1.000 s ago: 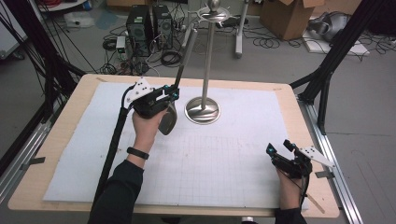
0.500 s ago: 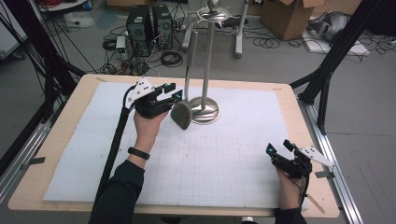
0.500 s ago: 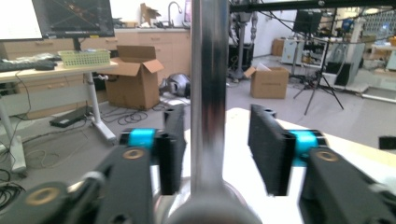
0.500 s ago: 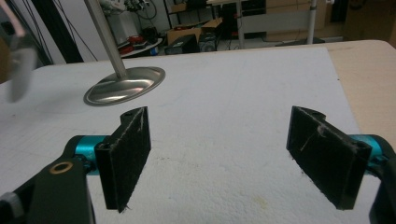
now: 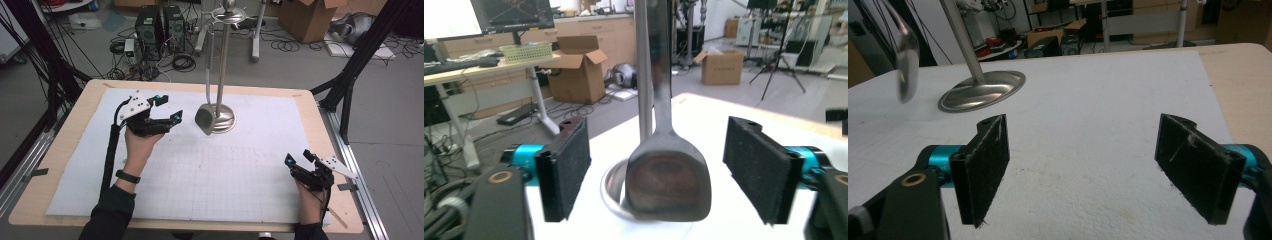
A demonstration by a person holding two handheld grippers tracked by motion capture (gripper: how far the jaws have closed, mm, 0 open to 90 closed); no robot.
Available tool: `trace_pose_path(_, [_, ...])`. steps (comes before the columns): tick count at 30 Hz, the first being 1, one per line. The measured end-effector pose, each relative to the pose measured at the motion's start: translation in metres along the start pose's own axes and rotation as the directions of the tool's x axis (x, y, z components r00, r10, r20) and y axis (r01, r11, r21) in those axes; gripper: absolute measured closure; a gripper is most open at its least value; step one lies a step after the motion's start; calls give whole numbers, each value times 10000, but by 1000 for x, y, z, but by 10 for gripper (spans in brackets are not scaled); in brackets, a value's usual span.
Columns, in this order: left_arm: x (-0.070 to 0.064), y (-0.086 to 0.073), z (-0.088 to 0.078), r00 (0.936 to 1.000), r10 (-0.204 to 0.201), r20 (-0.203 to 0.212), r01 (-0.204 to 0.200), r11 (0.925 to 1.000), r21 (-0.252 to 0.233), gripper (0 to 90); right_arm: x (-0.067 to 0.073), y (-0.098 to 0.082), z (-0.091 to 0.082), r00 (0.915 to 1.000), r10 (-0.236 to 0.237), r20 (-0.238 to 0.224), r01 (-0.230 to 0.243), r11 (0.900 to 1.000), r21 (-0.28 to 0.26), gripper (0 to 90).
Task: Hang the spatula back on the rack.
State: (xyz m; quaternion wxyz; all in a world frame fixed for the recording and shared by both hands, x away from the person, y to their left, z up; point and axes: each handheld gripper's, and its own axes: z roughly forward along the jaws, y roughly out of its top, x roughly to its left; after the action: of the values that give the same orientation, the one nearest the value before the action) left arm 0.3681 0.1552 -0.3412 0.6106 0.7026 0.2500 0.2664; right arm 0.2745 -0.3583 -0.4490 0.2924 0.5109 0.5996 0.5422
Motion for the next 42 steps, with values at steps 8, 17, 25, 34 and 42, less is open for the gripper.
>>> trace_pose_path(8, [9,-22,-38,9998,66,-205,-51,9975,711,205,0,0,0,10000,43,3,-43,10000,14,210])
trace_pose_path(17, [25,-63,-85,9965,-422,-725,531,9864,1556,165,0,0,0,10000,-29,-45,29,10000,54,210])
trace_pose_path(25, [28,-97,-113,9936,-81,-1127,370,9657,2569,162,0,0,1,9999,-85,-58,86,9999,101,208])
trace_pose_path(34, [34,-120,-131,9859,-312,-1646,809,9491,3044,162,1,0,1,9999,-121,-30,122,9998,173,205])
trace_pose_path(42, [37,-125,-133,9794,-554,-1941,1165,9403,3197,167,2,0,2,9998,-177,-25,177,9996,236,205])
